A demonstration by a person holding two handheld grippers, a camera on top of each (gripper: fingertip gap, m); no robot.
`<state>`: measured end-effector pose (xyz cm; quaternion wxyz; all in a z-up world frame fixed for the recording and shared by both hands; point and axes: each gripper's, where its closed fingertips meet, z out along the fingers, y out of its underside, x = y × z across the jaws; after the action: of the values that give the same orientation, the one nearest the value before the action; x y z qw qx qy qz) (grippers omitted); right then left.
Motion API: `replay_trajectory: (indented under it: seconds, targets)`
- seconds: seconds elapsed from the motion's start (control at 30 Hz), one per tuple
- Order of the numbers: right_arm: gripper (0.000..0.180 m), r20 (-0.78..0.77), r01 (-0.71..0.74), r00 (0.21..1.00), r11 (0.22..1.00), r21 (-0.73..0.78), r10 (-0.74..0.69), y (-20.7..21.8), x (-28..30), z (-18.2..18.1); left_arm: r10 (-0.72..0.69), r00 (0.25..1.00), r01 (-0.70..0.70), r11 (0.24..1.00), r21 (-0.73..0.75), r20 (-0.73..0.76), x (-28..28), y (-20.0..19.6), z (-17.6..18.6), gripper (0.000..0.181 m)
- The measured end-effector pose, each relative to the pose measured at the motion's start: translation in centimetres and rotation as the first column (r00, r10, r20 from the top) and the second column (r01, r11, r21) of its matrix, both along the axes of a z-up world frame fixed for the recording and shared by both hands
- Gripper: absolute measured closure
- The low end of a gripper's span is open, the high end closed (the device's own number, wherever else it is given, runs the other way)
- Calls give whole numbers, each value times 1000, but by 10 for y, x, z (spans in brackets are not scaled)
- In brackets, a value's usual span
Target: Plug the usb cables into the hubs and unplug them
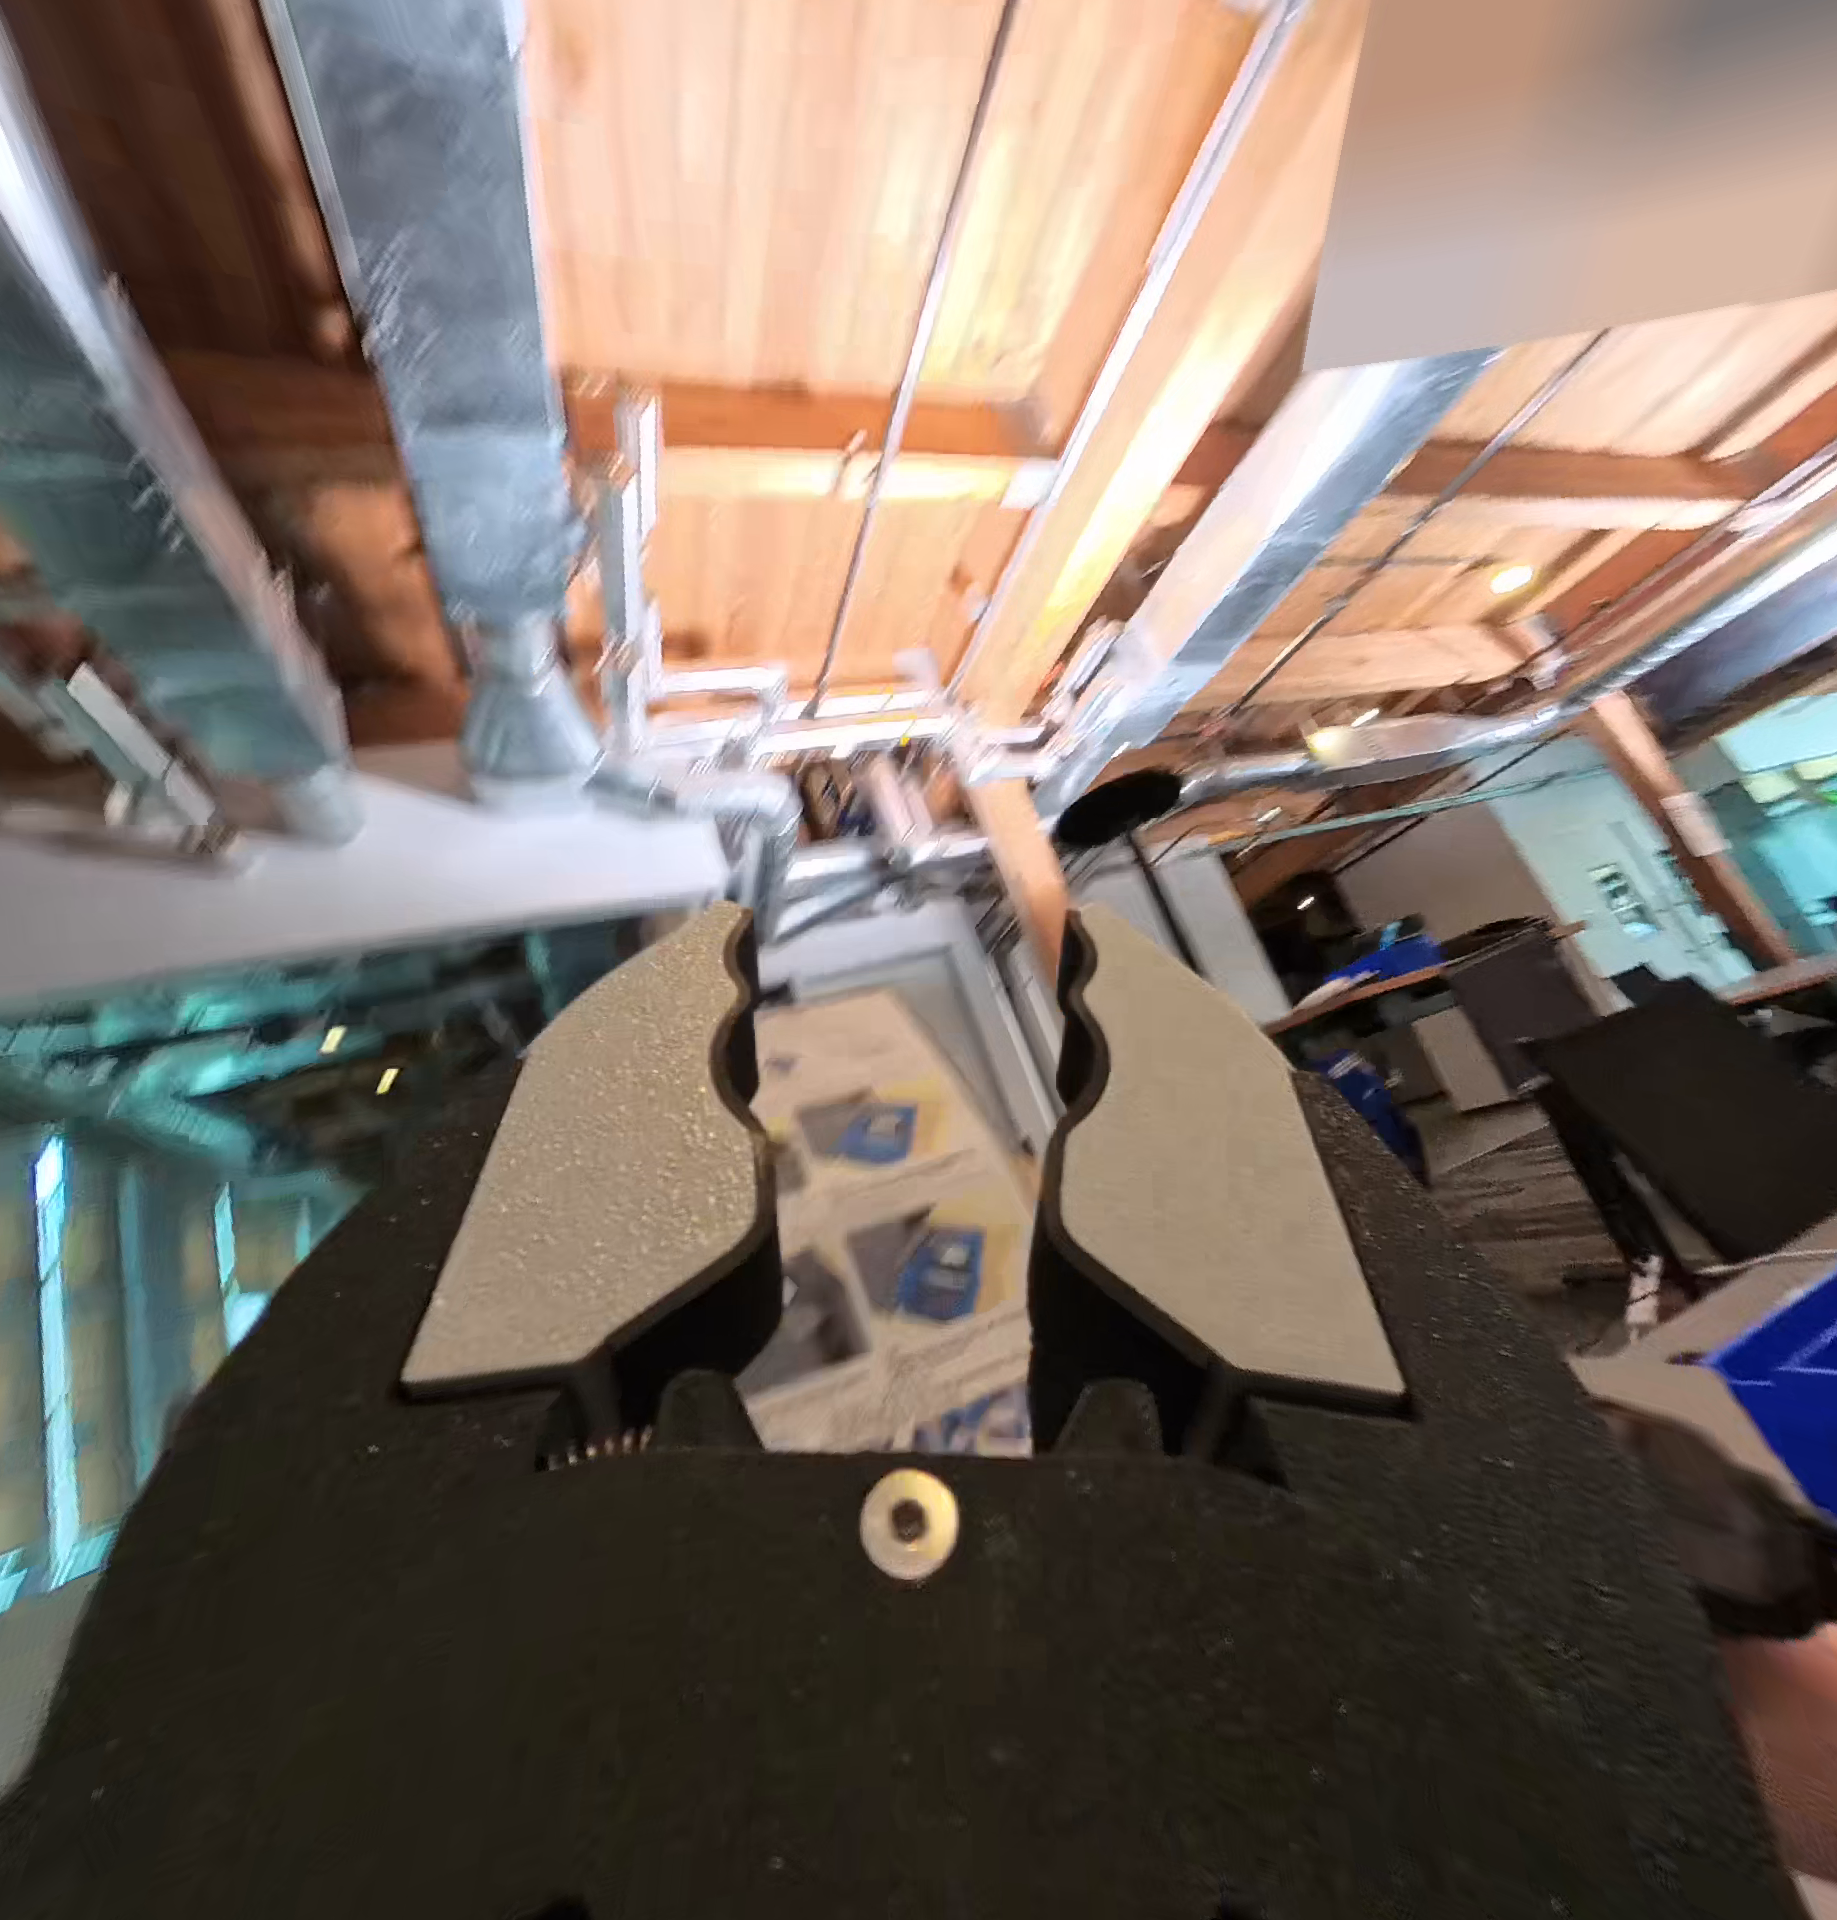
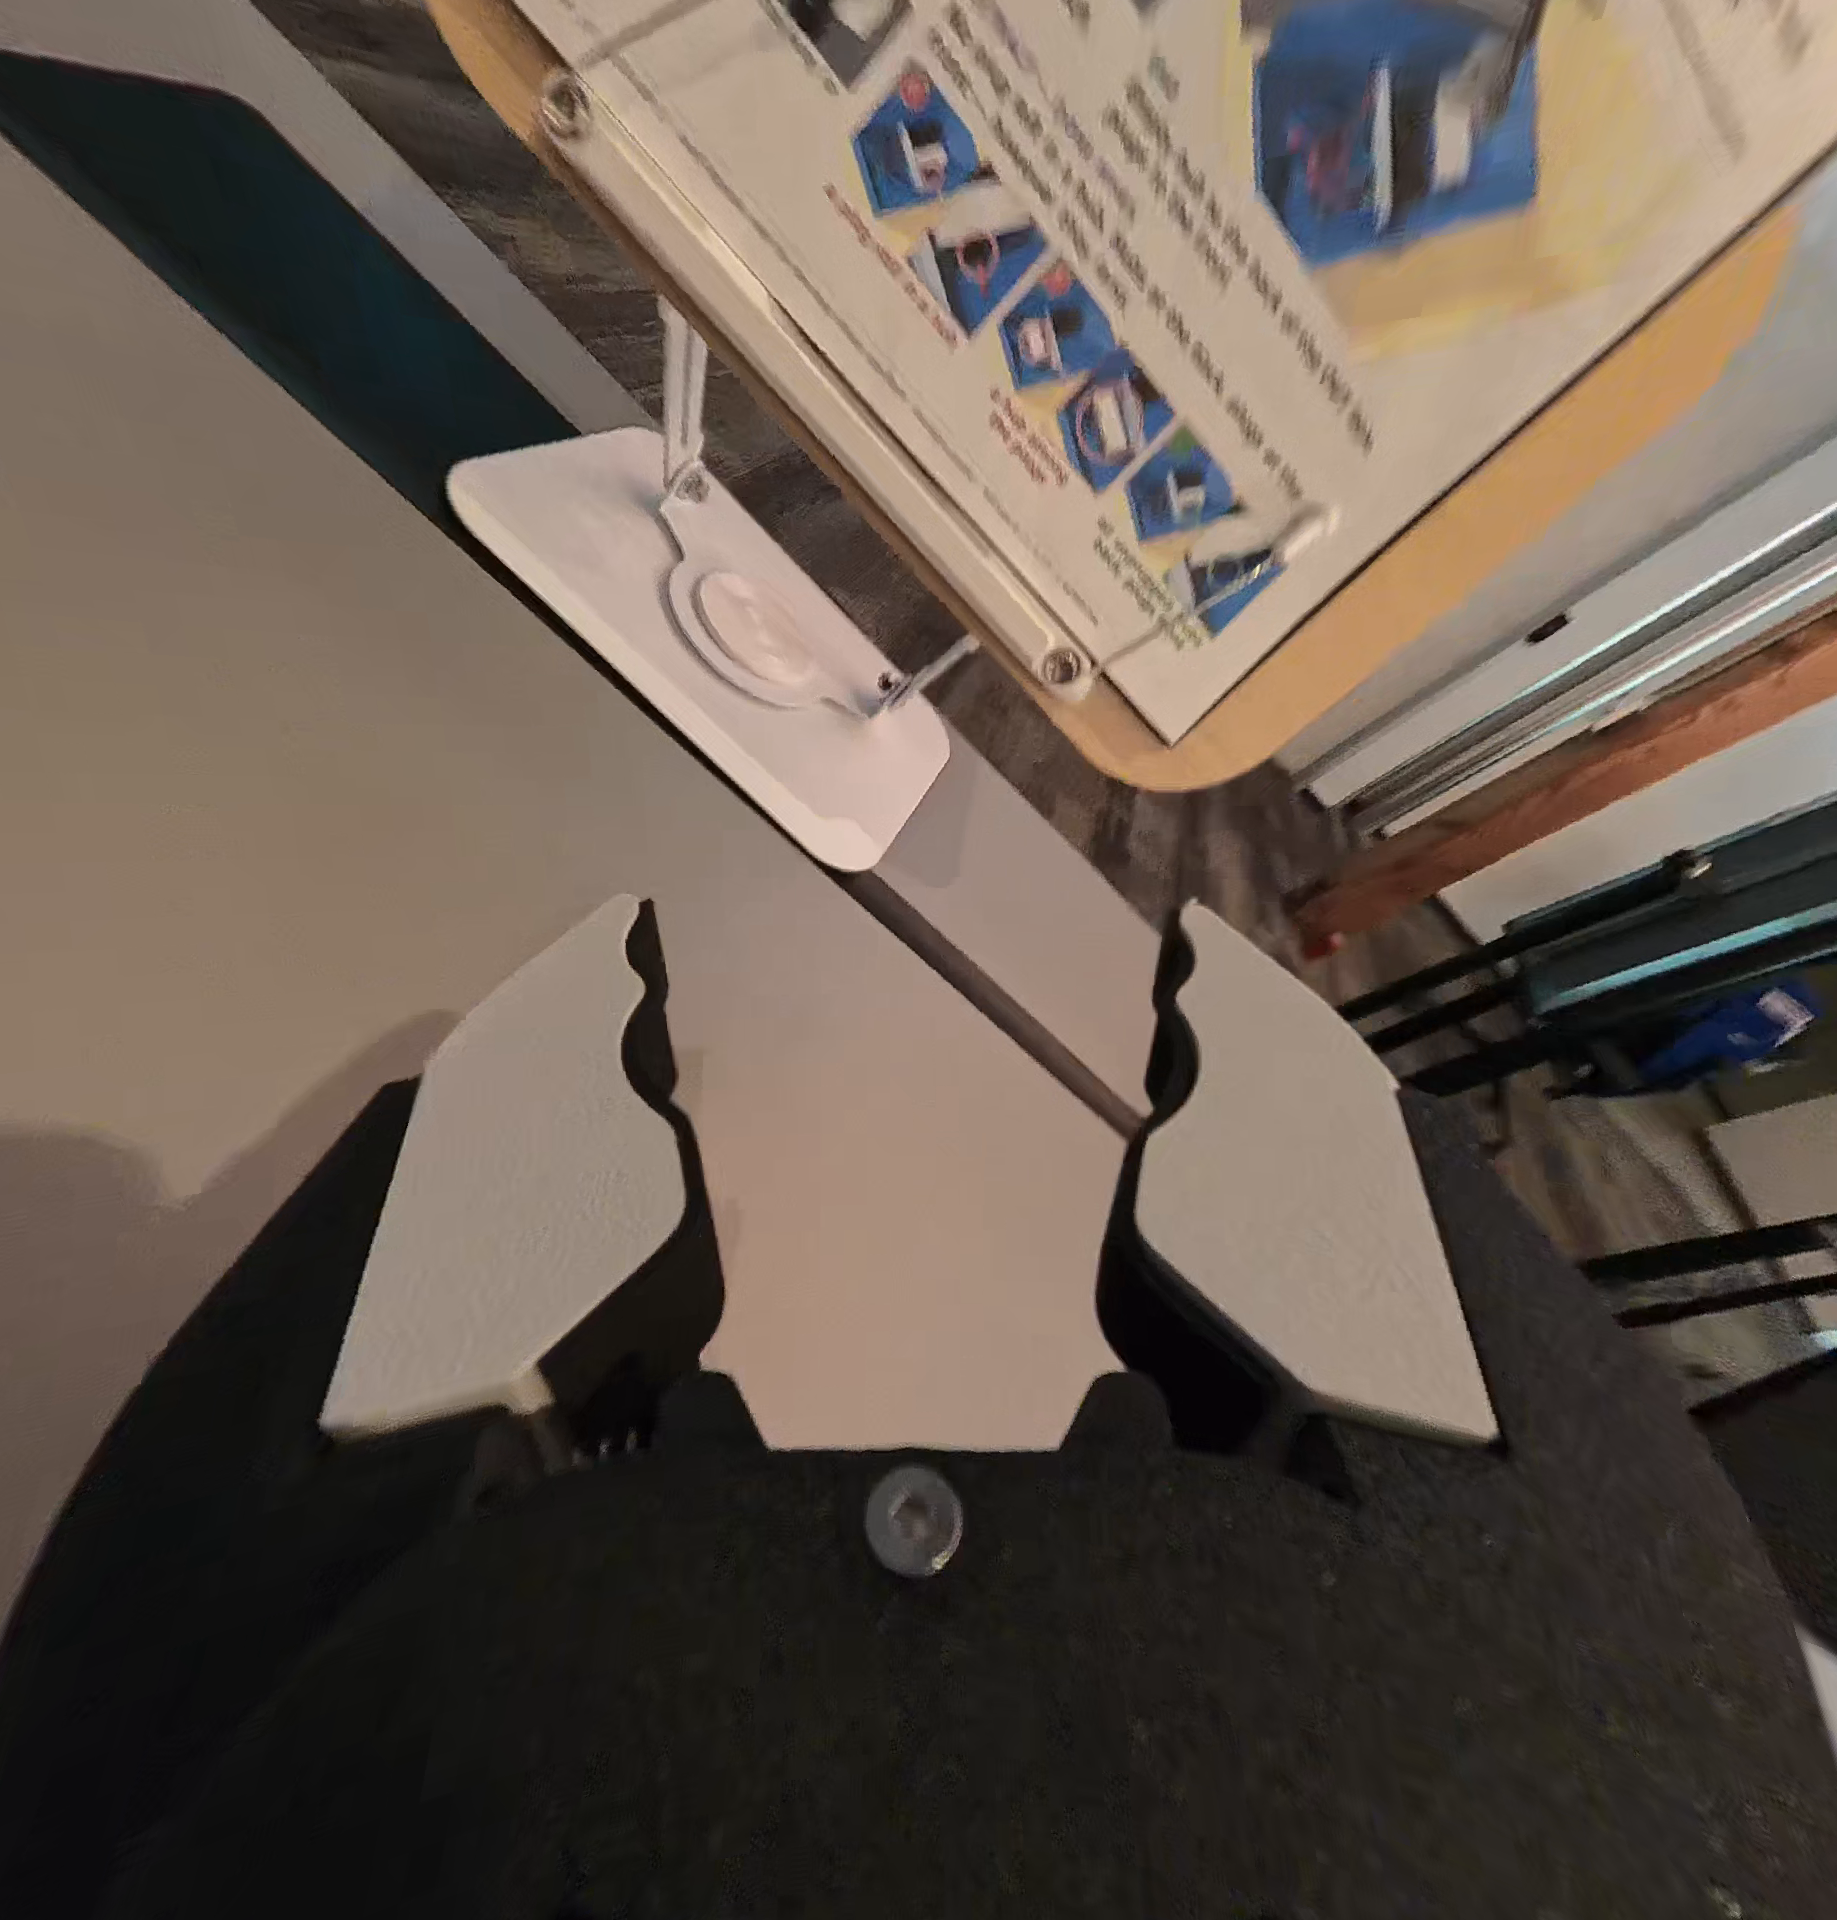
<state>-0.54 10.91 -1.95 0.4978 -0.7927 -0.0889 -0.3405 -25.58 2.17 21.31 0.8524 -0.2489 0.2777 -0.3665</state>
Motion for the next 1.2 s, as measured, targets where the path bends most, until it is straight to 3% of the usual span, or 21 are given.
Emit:
replay_trajectory:
  seconds: [0.07, 0.13, 0.2, 0.3, 0.37, 0.43, 0.57, 0.67, 0.77, 0.93, 1.0, 1.07, 1.2]
  targets:
    - [92, -119, -10, 993, 1000, 5, 10, 1, 11, -14, 35, 999, -42, 983, -176, -41, 0, 58, -16, 127]
    - [95, -222, -42, 974, 999, 21, 46, 2, 13, -22, -19, 986, -45, 928, -371, -166, 19, 108, -51, 130]
    - [97, -280, -75, 956, 996, 47, 86, 3, 9, -21, -176, 945, -6, 831, -555, -274, 45, 138, -95, 133]
    - [106, -348, -178, 915, 978, 109, 205, 5, -14, -8, -418, 856, 70, 675, -735, -303, 70, 147, -140, 138]
    - [118, -403, -267, 859, 948, 173, 315, 3, -35, 6, -484, 800, 66, 658, -750, -354, 73, 140, -145, 151]
    - [133, -426, -351, 804, 909, 226, 416, -2, -52, 20, -431, 790, 4, 716, -698, -437, 62, 133, -132, 149]
    - [146, -391, -381, 800, 888, 255, 456, -10, -51, 38, -173, 815, -195, 817, -543, -553, 7, 131, -92, 146]
    - [146, -376, -364, 818, 898, 248, 436, -14, -38, 41, 25, 778, -395, 796, -458, -628, -51, 159, -83, 148]
    - [143, -387, -346, 828, 913, 218, 406, -15, -24, 38, 90, 651, -609, 655, -447, -754, -116, 212, -106, 145]
    - [142, -401, -320, 834, 925, 205, 378, -15, -9, 34, -112, 469, -831, 280, -481, -876, -209, 292, -201, 126]
    - [140, -398, -307, 845, 934, 185, 356, -15, -3, 29, -212, 460, -846, 191, -498, -862, -220, 301, -237, 124]
    - [139, -384, -299, 859, 940, 162, 339, -14, 1, 24, -236, 496, -837, 128, -533, -836, -221, 309, -256, 125]
    - [138, -368, -292, 873, 947, 134, 322, -12, 4, 19, -244, 440, -887, 34, -461, -864, -226, 326, -282, 127]
